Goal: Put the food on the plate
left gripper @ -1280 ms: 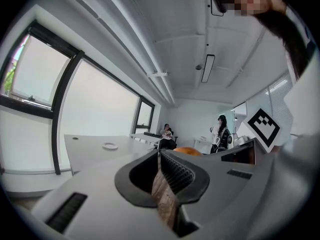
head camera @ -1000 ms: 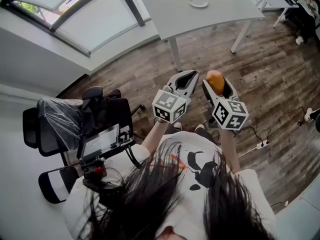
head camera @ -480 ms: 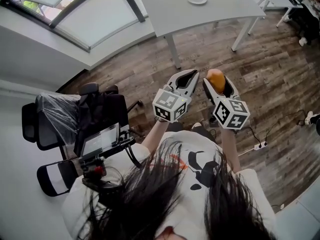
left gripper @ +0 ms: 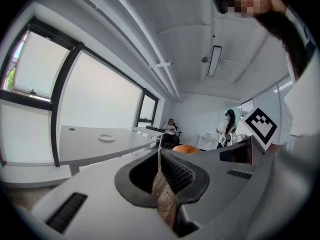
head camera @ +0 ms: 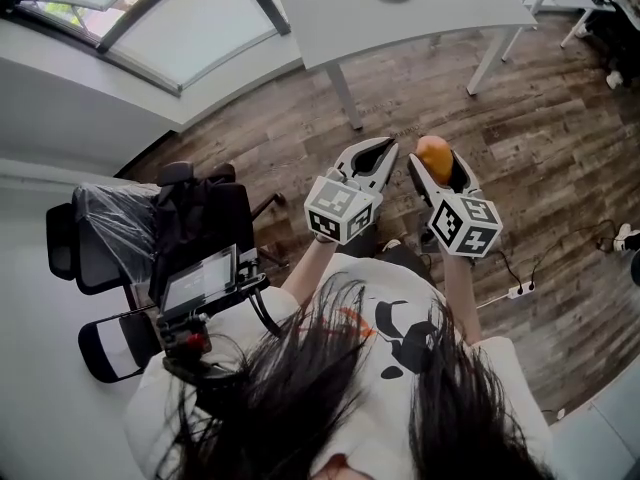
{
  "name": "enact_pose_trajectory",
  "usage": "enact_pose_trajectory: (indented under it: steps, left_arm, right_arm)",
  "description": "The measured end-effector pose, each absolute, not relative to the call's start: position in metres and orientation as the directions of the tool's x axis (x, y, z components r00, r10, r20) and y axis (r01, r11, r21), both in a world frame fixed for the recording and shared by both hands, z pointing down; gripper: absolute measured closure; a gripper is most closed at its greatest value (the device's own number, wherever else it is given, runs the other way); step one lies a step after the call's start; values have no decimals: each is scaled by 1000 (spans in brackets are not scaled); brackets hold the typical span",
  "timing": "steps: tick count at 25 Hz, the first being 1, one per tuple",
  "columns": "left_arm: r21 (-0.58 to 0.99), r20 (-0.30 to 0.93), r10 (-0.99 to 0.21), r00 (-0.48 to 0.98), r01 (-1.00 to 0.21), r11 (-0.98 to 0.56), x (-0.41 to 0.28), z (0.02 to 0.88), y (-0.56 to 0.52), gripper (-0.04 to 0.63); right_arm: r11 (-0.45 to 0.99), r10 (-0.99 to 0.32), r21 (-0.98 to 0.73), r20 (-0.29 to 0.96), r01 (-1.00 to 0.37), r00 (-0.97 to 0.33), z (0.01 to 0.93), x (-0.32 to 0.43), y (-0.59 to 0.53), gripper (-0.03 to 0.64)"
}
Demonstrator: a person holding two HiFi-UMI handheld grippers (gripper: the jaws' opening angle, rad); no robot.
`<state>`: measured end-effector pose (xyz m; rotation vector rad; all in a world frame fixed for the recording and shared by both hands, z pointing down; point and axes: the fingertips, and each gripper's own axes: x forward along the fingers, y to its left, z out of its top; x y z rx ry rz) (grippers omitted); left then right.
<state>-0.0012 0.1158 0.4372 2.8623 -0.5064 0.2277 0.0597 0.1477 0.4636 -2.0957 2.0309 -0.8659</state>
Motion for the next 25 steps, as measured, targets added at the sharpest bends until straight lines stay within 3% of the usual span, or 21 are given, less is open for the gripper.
enact_pose_trajectory:
  steps: [8, 25]
  left_arm:
    - [172, 167, -320, 933, -347, -922, 4, 438, 96, 590]
    - [169, 170, -282, 944, -310, -936, 65, 420, -107, 590]
  right_arm:
    - [-106, -950, -436, 311, -894, -39, 467, 67, 133, 264]
    - [-161, -940, -430, 342, -889, 5, 453, 126, -59, 264]
